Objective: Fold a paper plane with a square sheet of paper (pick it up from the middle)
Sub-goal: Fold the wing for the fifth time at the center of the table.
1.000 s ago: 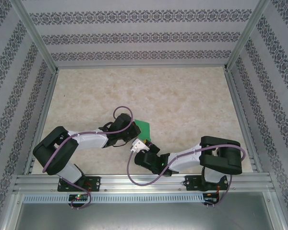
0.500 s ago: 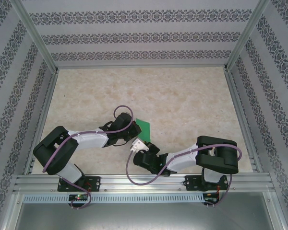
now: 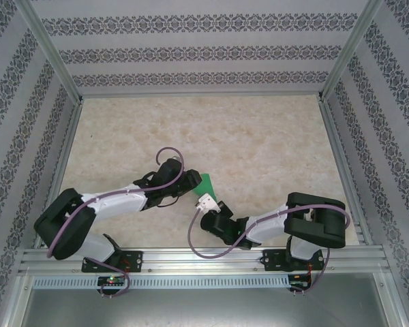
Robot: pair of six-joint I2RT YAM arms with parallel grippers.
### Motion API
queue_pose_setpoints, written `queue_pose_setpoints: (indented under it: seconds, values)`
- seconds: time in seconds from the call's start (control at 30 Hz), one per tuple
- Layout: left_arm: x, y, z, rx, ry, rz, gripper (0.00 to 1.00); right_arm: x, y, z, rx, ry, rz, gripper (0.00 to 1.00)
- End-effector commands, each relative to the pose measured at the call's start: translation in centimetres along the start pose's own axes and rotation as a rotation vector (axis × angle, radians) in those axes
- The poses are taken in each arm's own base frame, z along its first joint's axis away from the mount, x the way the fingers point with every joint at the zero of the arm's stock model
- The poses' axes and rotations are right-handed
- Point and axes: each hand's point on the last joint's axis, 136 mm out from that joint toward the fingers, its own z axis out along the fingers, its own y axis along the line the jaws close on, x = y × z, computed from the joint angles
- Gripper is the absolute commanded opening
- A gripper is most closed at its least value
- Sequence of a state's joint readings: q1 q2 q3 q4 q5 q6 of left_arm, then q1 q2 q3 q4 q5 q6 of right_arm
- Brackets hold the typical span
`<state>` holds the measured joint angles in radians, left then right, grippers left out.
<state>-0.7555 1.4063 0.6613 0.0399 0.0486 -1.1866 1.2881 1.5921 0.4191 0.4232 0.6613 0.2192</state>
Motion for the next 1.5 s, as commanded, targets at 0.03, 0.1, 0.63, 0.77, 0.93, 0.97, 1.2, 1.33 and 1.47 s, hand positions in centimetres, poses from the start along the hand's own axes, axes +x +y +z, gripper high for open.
queue_pose_setpoints:
  seconds: [0.03,0.1,0.63,0.77,0.93,0.97,1.2,1.33,1.47]
  values:
    - [-1.8,-0.2,-2.7,-0.02,-0.098,0.065,0.58,-2.5,0.7,-0.7,-0.128,-0.101,0.216,0.0]
    - [-2.2,-0.2,-3.7,-0.023,-0.125,0.082,0.59,-3.3,0.6,-0.7,-0.165,-0.129,0.276,0.0]
    - [-0.1,-0.4,-2.3,0.022,-0.012,0.088,0.73,-2.6,0.1,0.0,-0.339,-0.129,0.572,0.0]
    - [0.3,0.4,-0.5,-0.045,0.045,0.055,0.8,-2.1,0.1,0.4,-0.315,-0.1,0.519,0.0]
    - [0.6,0.5,1.9,-0.053,0.107,0.009,0.81,-2.0,0.1,0.2,-0.3,-0.095,0.453,0.0]
    - [0.7,0.4,2.4,-0.049,0.123,0.004,0.8,-1.9,0.1,0.2,-0.293,-0.095,0.443,0.0]
    - [1.6,1.5,4.6,-0.089,0.191,-0.006,0.69,-1.6,-0.4,0.1,-0.263,-0.084,0.403,0.0]
    - [2.1,1.2,5.2,-0.057,0.215,-0.032,0.55,-1.6,-0.6,0.0,-0.257,-0.089,0.391,0.0]
    - [1.8,1.2,4.8,-0.07,0.203,-0.023,0.42,-1.4,-0.6,0.1,-0.25,-0.073,0.373,0.0]
